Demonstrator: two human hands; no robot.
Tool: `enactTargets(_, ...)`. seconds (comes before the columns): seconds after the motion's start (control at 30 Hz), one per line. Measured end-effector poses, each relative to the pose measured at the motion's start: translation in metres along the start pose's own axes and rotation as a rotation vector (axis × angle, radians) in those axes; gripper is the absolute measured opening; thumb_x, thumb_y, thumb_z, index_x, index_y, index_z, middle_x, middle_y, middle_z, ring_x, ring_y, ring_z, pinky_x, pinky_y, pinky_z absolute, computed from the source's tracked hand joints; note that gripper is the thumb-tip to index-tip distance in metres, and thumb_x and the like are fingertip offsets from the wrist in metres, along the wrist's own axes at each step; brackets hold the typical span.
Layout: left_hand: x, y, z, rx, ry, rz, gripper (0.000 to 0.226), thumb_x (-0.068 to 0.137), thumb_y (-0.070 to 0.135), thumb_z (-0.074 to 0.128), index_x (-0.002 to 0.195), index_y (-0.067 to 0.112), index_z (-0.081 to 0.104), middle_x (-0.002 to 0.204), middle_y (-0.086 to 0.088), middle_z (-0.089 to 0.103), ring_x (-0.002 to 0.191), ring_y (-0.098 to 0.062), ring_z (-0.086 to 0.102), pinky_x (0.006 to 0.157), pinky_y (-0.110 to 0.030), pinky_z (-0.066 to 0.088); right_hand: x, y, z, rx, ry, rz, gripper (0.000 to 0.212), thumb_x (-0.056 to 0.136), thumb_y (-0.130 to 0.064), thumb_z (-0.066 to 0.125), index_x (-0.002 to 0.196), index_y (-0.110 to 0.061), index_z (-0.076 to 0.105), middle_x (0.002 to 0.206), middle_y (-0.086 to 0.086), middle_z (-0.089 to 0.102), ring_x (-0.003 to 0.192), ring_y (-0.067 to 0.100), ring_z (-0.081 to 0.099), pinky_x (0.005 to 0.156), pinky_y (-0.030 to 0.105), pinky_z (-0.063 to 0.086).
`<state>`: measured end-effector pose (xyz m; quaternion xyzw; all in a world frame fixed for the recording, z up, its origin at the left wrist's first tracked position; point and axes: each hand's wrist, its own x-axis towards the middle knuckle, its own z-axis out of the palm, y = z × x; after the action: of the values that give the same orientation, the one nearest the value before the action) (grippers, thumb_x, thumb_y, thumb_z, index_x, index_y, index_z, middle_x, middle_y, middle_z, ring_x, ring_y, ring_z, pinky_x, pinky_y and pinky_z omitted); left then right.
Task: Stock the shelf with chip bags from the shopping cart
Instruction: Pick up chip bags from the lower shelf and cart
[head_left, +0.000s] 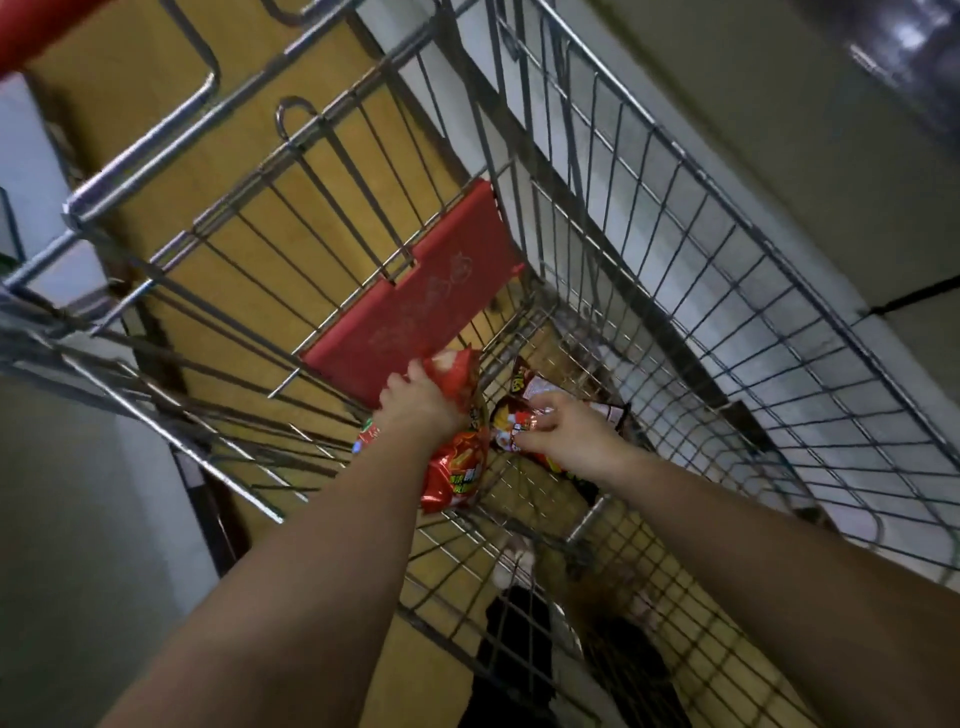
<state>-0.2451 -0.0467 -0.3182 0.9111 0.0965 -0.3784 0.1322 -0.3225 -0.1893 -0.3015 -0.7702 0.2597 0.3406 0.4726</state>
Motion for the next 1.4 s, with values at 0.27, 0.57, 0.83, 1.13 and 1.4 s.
enactTargets(0.27,0.021,-0.003,0.012,0.120,0.082,0.002,0.077,0.083,0.041,0.068,0.141,0.011,0.028,0.136,-0.017,0.043,0.126,-0.037,0.042,0.107,-0.049,0.035,0.019,0.031,0.005,0.003,-0.040,0.065,0.049,0.091,-0.029,0.059,0.135,-0.013,0.046,0.138,0.010,0.048,0.123,0.027,0.049,0.104,0.038,0.039)
enactTargets(0.57,-0.015,0.030,0.000,-0.098,0.190,0.202,0.066,0.082,0.042,0.068,0.135,0.013,0.040,0.123,-0.014,0.056,0.114,-0.034,0.053,0.095,-0.042,0.045,0.007,0.028,-0.019,0.237,-0.006,-0.020,0.046,0.095,-0.015,0.049,0.139,-0.017,0.036,0.125,0.005,0.055,0.112,0.023,0.054,0.095,0.036,0.045)
enactTargets(0.83,-0.065,0.062,0.034,-0.459,-0.158,0.240,0.071,0.078,0.020,0.076,0.139,0.015,0.040,0.121,-0.006,0.060,0.109,-0.023,0.059,0.097,-0.037,0.048,-0.008,0.042,-0.046,0.639,-0.120,-0.068,0.051,0.089,-0.038,0.056,0.135,-0.027,0.038,0.120,-0.003,0.057,0.111,0.017,0.054,0.098,0.038,0.042)
enactTargets(1.13,-0.087,0.066,0.037,-0.667,-0.510,0.174,0.049,0.084,-0.009,0.055,0.116,0.027,0.059,0.128,-0.011,0.056,0.108,-0.026,0.058,0.084,-0.036,0.053,-0.014,0.094,-0.059,0.955,-0.215,0.055,0.054,0.067,-0.015,0.068,0.119,-0.014,0.054,0.105,0.009,0.069,0.104,0.028,0.061,0.097,0.044,0.043)
enactTargets(1.4,-0.085,0.051,0.034,-0.786,-0.418,0.058,0.061,0.087,0.009,0.065,0.141,0.016,0.037,0.106,0.003,0.052,0.080,-0.009,0.053,0.059,-0.022,0.045,-0.019,0.099,-0.053,1.125,-0.227,0.094,0.047,0.063,-0.005,0.056,0.110,-0.012,0.058,0.112,0.014,0.064,0.109,0.033,0.056,0.097,0.049,0.041)
